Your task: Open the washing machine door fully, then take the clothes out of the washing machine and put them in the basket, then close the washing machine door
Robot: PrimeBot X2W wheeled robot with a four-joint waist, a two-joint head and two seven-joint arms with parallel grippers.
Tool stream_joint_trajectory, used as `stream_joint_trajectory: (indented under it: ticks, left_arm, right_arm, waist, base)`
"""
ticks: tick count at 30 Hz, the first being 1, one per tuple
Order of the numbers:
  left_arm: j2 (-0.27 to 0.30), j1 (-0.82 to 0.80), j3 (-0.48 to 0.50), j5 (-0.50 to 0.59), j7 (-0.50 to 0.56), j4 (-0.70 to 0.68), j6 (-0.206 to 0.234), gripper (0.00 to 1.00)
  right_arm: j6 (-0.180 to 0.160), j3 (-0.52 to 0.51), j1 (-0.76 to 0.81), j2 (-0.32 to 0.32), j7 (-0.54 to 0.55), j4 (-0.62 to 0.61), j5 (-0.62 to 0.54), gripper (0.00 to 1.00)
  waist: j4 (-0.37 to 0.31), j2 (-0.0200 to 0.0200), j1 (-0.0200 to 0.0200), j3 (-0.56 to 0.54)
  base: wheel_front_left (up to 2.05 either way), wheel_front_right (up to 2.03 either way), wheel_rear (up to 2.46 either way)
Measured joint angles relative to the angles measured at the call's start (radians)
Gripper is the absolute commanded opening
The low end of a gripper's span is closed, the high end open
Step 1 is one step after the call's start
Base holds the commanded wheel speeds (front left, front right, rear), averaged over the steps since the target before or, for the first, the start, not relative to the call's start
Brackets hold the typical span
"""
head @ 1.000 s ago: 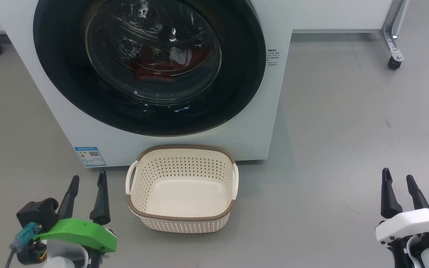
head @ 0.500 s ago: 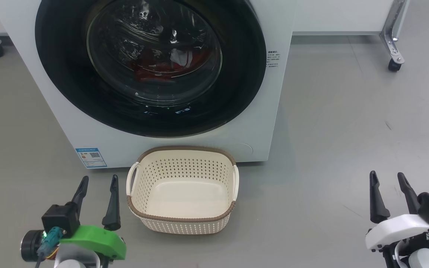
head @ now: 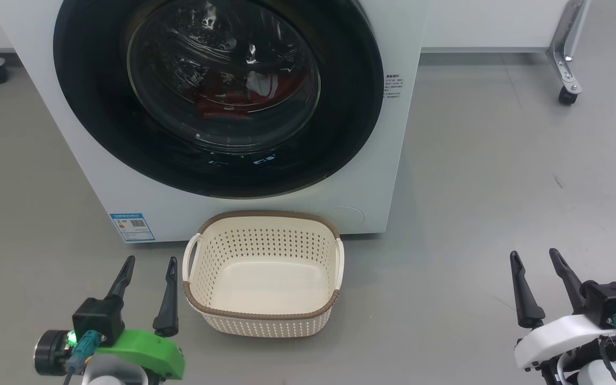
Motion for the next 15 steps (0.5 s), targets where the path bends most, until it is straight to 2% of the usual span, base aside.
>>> stream_joint_trajectory:
  ticks: [15]
  left_arm:
    - [-0.008,0.0,0.018,0.006,0.0,0.038,0.005,1.0]
  right_arm:
    - [0.001,0.001,0.0,0.017,0.0,0.014,-0.001,1.0]
  waist:
    - [-0.002,0.0,0.0,-0.001]
  base:
    - [0.0,0.0,0.0]
